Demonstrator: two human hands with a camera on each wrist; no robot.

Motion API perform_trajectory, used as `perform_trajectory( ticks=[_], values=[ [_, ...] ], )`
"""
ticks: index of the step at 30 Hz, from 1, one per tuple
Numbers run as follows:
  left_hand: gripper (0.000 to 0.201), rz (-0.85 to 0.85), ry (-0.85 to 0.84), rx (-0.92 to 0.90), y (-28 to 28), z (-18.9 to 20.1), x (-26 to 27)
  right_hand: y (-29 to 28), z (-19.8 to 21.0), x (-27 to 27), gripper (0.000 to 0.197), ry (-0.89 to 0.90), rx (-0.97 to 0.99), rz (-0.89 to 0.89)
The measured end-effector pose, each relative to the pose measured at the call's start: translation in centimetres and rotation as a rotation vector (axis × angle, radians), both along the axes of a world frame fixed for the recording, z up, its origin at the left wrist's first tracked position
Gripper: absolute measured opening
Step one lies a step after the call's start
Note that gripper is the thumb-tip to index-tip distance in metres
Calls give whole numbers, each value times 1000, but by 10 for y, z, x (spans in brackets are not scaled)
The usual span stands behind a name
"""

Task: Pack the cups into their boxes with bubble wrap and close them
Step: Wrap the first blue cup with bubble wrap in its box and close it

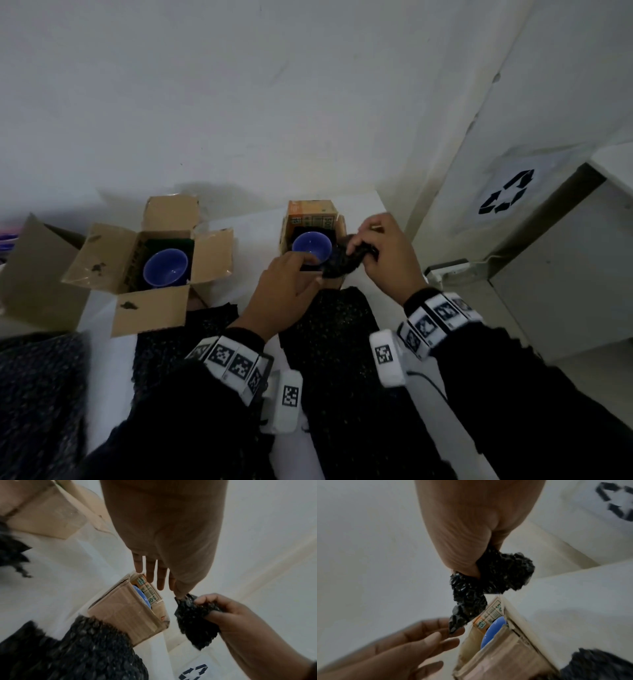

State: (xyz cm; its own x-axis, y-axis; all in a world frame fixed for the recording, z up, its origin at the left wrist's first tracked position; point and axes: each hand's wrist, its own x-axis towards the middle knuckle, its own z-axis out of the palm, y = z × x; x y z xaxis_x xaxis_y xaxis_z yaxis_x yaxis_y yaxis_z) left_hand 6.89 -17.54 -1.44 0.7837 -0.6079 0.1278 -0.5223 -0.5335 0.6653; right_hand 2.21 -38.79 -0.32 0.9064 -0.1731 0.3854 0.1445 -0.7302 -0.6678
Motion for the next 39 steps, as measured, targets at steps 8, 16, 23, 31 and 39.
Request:
perform_trajectory(
  ticks=[8, 16, 23, 31, 39],
  values=[
    [36, -96, -61, 226, -18, -15, 30, 20, -7, 66, 5, 219, -888, 212],
    [53, -227, -195, 428, -8, -34, 42, 11, 5, 62, 26, 575, -333, 401],
    [58, -232, -198, 472, -12, -35, 38, -2, -8, 50, 23, 456, -757, 289],
    [73, -260, -207, 500, -12, -35, 32, -3, -8, 55, 36, 623, -482, 373],
    [69, -370, -202, 665, -30, -17, 38, -5, -11, 71, 28, 517, -715, 187]
  ],
)
